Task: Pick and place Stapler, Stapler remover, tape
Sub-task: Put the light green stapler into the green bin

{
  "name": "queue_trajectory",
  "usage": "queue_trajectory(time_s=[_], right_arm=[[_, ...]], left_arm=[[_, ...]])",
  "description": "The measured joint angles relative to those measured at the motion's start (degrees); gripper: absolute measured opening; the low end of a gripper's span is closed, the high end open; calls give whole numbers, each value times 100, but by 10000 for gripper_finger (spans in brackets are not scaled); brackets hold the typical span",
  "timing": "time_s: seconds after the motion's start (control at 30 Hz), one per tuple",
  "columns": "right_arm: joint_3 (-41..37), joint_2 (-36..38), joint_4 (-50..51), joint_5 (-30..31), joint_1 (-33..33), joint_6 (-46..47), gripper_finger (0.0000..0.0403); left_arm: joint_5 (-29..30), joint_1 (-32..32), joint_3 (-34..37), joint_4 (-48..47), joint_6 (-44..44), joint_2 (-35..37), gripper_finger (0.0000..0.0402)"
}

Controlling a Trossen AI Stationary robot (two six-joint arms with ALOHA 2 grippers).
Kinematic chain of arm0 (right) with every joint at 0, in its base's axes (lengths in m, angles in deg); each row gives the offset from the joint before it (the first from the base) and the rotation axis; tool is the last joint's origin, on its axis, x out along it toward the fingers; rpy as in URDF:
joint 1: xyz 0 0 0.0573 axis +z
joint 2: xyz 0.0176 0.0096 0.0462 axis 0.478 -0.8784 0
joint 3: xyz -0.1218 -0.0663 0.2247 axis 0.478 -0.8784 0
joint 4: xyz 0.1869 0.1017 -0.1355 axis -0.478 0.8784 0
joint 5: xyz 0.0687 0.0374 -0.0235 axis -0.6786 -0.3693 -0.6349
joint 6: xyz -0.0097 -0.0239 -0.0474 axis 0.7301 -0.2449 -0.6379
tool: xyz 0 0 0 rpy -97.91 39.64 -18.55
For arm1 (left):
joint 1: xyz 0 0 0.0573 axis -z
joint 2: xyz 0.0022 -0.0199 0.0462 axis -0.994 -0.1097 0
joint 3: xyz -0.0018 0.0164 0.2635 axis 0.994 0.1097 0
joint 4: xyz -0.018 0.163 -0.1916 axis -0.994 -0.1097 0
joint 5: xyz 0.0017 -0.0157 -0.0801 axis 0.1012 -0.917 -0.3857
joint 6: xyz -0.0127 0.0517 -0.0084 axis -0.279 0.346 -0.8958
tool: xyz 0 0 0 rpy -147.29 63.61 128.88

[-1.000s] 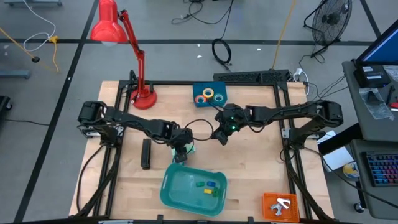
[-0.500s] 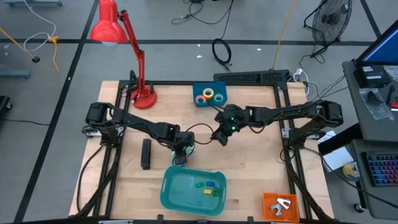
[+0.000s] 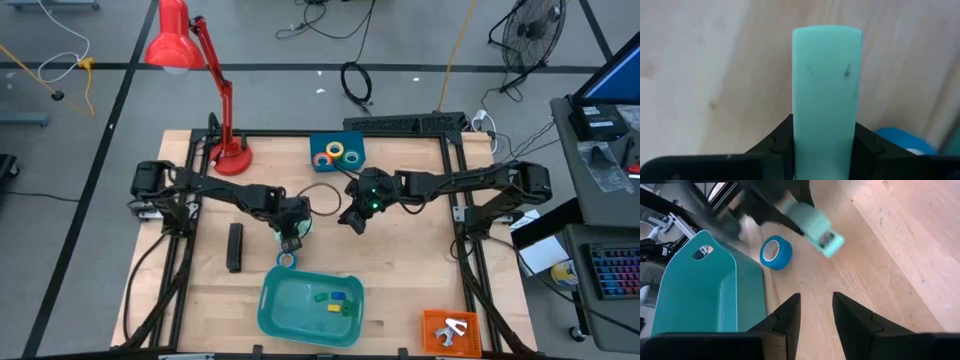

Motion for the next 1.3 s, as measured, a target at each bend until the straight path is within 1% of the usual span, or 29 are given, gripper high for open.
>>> queue_trajectory(time_s=[0.1, 0.17, 0.23, 0.3, 0.4, 0.47, 0.6, 0.7, 0.77, 0.83, 0.9, 1.0, 1.07, 1.2, 1.3], right_arm=[[0, 0, -2, 3, 0, 0, 109], [0, 0, -3, 5, 0, 2, 109], [0, 0, -5, 36, 0, 26, 109], [0, 0, -1, 154, 0, 53, 109], [0, 0, -3, 175, -16, 72, 109], [0, 0, -2, 173, -40, 73, 109], [0, 0, -1, 265, -44, 91, 109], [0, 0, -2, 365, -48, 71, 109], [0, 0, -1, 550, -52, 41, 109], [0, 0, -8, 758, -55, 46, 109], [-2, 0, -67, 783, -59, 136, 109], [-2, 0, -265, 757, -39, 218, 109], [0, 0, -439, 778, 13, 213, 109], [0, 0, -649, 797, 82, 268, 109], [-2, 0, -768, 1083, 153, 247, 109]], left_arm=[[166, -97, -153, -134, 7, 393, 117], [119, -168, -266, -216, -35, 678, 117], [-251, -229, -398, -198, -176, 969, 117], [-699, -149, -576, -189, -352, 1222, 117], [-1263, 241, -798, -145, -573, 1515, 117], [-1439, 582, -949, -145, -737, 1582, 117], [-1437, 1172, -1046, -144, -1122, 1568, 117], [-1393, 1440, -1049, 87, -1309, 1361, 117], [-1360, 1600, -1046, 236, -1418, 1164, 117], [-1381, 1764, -1046, 728, -1542, 957, 117], [-1560, 1923, -1046, 1149, -1677, 724, 117], [-1637, 2168, -1046, 1600, -1798, 474, 117], [-1552, 2304, -1046, 1531, -1818, 404, 117], [-943, 2510, -1046, 673, -1760, 293, 117], [-805, 2536, -1047, 150, -1675, 129, 117]])
